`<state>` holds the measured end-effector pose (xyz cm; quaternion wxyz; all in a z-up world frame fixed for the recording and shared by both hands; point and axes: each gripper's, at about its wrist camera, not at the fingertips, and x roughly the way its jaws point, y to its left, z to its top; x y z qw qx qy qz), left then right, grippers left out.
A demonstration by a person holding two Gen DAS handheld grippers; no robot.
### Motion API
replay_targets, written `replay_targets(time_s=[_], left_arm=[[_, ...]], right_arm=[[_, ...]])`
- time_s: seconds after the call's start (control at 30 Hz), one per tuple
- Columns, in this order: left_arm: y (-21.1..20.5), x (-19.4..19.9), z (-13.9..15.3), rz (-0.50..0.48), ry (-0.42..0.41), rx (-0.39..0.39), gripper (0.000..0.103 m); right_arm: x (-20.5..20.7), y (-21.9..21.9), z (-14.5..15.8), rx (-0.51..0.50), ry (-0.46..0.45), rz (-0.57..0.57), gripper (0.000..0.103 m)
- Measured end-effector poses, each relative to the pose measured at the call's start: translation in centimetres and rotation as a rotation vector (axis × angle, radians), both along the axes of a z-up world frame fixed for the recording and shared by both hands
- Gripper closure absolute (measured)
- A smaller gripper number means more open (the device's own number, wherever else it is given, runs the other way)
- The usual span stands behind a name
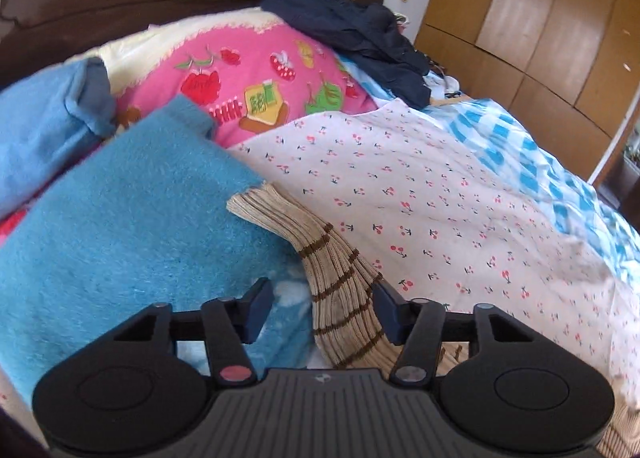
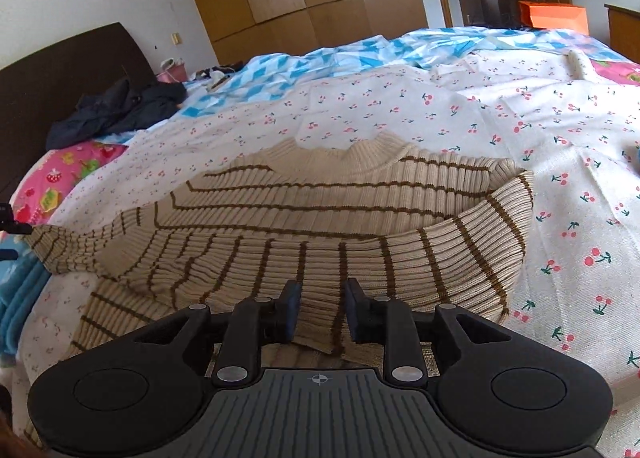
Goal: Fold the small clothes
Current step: 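Grasp the other sleeve cuff with the left tool and lift it, then fold the held sleeve across the body with the left tool, release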
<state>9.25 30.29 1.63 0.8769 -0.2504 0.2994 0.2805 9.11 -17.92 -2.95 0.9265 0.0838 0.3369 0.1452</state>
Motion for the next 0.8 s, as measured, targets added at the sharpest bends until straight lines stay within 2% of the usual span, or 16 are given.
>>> replay_targets(time_s=[0.07,0.23,0.33,0.4,0.47,0.53,0.6,0.63,0.73,0.8], left_arm=[[0.3,0.7,-0.8,0.017,-0.022,-0.026,0.046],[0.8,1.6,-1.6,0.068,-0.064,-0.02,0.047],[1.2,1.9,-1.6,0.09,-0.064,-0.007,0.063],[1.2,2.1,-1.4,0.085,-0.057,-0.009,0.083],[0.9,2.2,-0.8,0.046,-0.071,-0.012,0.088],[-0.2,2.6,0.3,-0.01,-0.082,0.004,0.089],[-2.0,2.7,1.5,-0.093,-0.114,-0.027,0.089],[-3.4,2.8,2.3,-0.165,-0.142,-0.066,0.089],[-9.4,2.7,4.8,-0.384,-0.187,-0.088,0.089],[-13.9,2.4,5.8,-0.549,-0.207,-0.13,0.089]], right_arm=[[-0.1,0.1,0.0,0.009,-0.004,0.005,0.077],[0.0,0.2,-0.1,0.013,-0.003,0.001,0.077],[0.0,0.4,0.0,0.017,-0.011,0.007,0.077],[0.1,0.3,0.1,0.031,-0.011,0.009,0.077],[0.1,0.2,0.2,0.047,-0.012,0.01,0.077],[0.1,-0.2,0.3,0.07,-0.012,0.007,0.077],[0.1,-0.9,0.6,0.099,-0.013,-0.008,0.077],[0.2,-1.3,0.7,0.116,-0.012,-0.021,0.077],[0.6,-3.3,0.8,0.182,0.008,-0.081,0.077],[0.9,-4.7,0.7,0.223,0.027,-0.122,0.077]])
